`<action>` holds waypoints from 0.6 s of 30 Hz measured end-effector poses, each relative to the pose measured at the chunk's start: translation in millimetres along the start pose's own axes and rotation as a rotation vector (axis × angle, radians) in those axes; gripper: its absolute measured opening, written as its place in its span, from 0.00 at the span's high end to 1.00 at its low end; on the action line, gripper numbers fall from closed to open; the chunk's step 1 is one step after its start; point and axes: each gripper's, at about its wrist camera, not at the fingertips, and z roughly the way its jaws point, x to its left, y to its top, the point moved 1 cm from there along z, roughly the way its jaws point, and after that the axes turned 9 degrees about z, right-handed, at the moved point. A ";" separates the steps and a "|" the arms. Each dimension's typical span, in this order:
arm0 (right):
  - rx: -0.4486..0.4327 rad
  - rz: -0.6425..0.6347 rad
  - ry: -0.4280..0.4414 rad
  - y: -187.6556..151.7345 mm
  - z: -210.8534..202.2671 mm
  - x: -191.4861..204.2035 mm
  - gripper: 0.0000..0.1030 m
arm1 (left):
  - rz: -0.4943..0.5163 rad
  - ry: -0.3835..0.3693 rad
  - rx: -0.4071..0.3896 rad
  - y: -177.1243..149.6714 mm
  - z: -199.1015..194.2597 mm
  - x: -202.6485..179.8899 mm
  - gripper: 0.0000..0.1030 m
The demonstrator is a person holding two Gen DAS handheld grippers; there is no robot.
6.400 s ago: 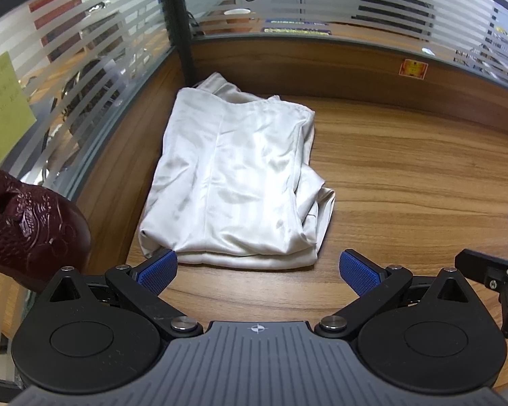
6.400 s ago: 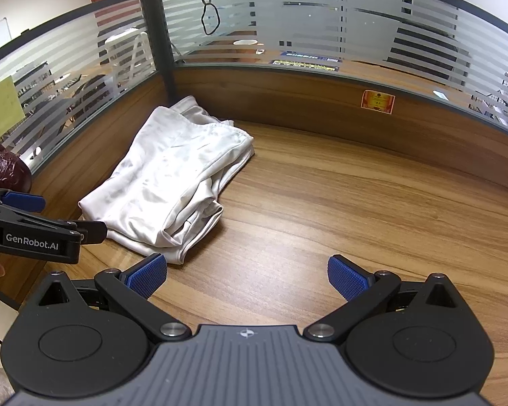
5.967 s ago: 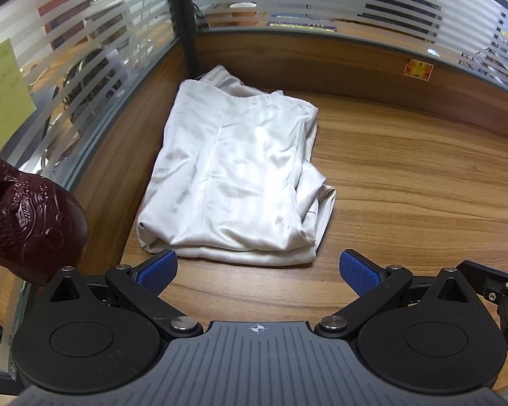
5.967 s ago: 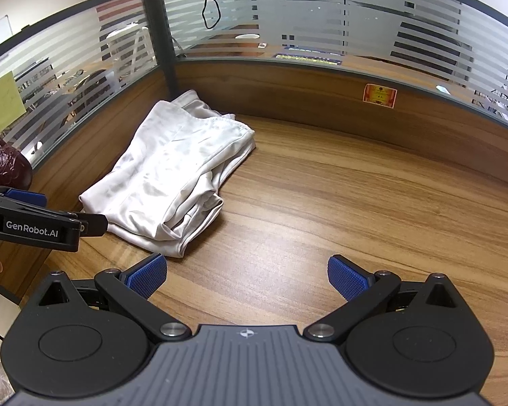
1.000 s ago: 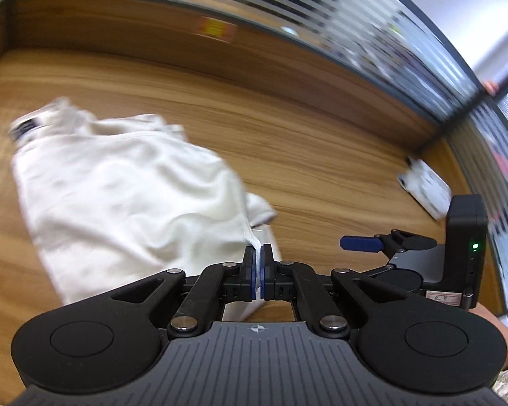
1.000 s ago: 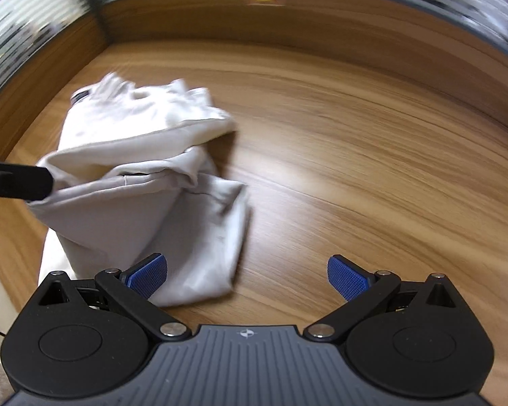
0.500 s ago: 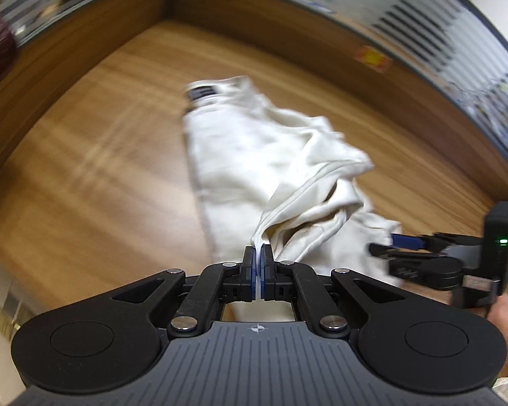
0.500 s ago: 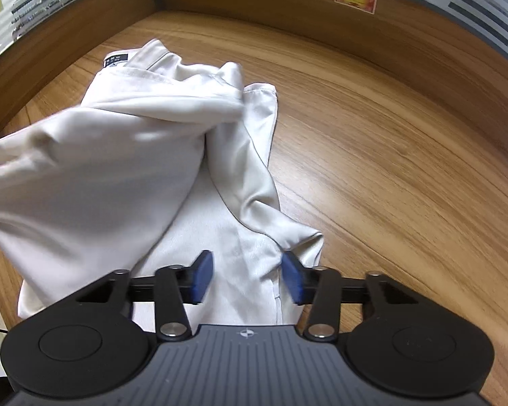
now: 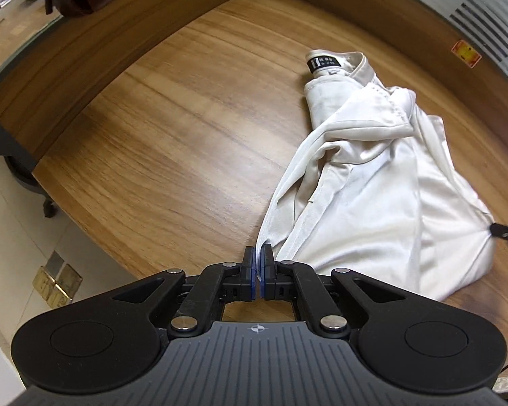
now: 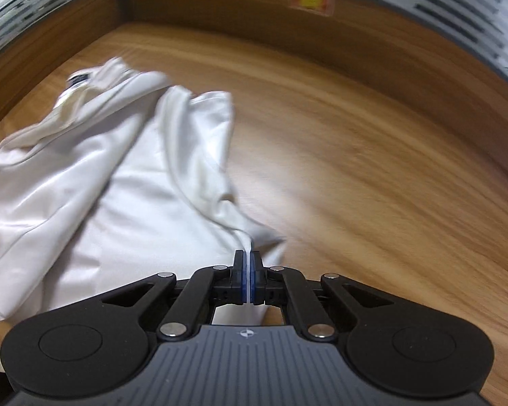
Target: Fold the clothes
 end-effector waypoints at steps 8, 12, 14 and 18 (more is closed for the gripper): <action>-0.002 0.164 -0.156 -7.9 -29.0 -106.8 1.00 | 0.068 -0.055 0.023 11.4 19.9 -24.0 0.93; 0.022 0.186 -0.169 -23.5 -41.2 -132.9 0.99 | 0.082 -0.096 -0.018 21.9 17.0 -34.2 0.51; 0.032 0.204 -0.161 -30.2 -44.4 -140.0 0.99 | 0.117 -0.108 -0.052 30.6 13.1 -43.3 0.49; 0.045 0.228 -0.142 -40.4 -46.8 -144.2 0.96 | 0.170 -0.106 -0.071 48.1 17.8 -57.2 0.49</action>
